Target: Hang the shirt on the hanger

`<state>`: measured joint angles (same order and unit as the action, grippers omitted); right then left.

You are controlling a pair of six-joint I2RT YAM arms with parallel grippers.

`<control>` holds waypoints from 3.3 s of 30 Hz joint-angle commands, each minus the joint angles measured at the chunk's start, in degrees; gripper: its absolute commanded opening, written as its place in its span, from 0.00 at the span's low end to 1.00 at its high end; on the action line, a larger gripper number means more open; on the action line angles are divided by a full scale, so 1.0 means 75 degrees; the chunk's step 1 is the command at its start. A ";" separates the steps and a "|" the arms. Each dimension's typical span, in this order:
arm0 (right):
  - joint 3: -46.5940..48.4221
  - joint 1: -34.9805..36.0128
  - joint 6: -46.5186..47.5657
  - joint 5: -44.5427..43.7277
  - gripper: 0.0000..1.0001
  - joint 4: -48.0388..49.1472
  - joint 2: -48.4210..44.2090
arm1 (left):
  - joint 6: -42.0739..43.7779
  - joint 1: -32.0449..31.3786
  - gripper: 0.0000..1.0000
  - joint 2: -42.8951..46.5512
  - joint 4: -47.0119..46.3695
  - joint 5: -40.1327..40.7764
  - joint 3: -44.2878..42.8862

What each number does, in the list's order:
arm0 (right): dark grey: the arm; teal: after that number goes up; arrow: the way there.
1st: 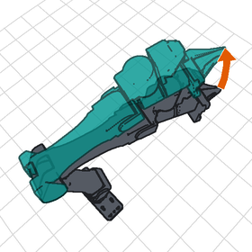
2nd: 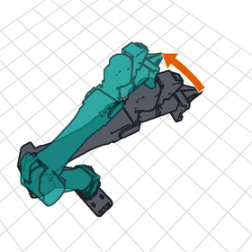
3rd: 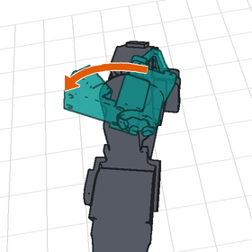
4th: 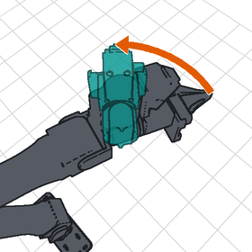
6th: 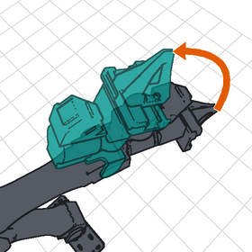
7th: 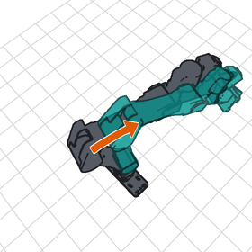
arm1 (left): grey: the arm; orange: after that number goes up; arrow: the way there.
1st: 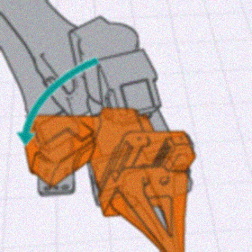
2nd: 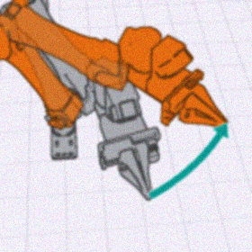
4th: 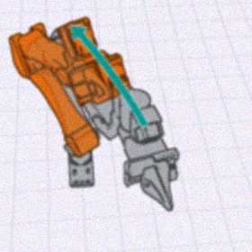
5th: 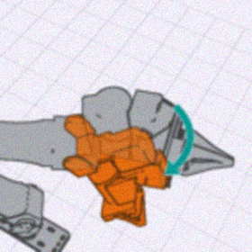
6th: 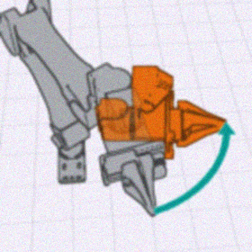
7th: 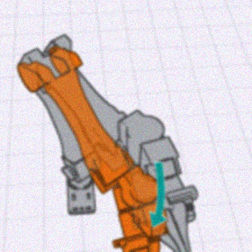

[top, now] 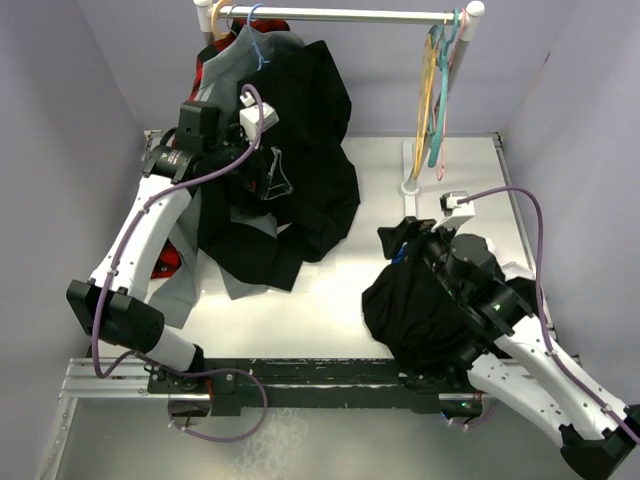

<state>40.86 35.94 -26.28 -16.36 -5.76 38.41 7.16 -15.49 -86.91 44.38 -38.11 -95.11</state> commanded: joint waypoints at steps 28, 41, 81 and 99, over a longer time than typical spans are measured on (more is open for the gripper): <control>0.4041 -0.0246 -0.0623 -0.3384 1.00 -0.2338 0.0898 | 0.3096 -0.5842 0.99 -0.1419 -0.1252 0.2173 0.1521; 0.3135 -0.5224 -0.1088 0.2359 1.00 -0.0939 0.1397 | 0.2878 -0.7692 0.99 -0.1545 -0.2832 0.3761 0.2426; 0.2495 -0.5589 -0.0610 0.3139 1.00 -0.0774 0.0486 | 0.3323 -0.5567 0.00 -0.1565 -0.0774 0.3396 -0.0105; -0.0259 -0.4437 -0.0025 0.5844 0.98 0.1768 -0.1387 | 0.4058 -0.3390 0.00 -0.0602 -0.0157 0.5398 -0.1857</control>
<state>42.22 -0.58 -27.86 22.17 -0.56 27.07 34.30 -41.50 -93.80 45.12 -2.90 -103.98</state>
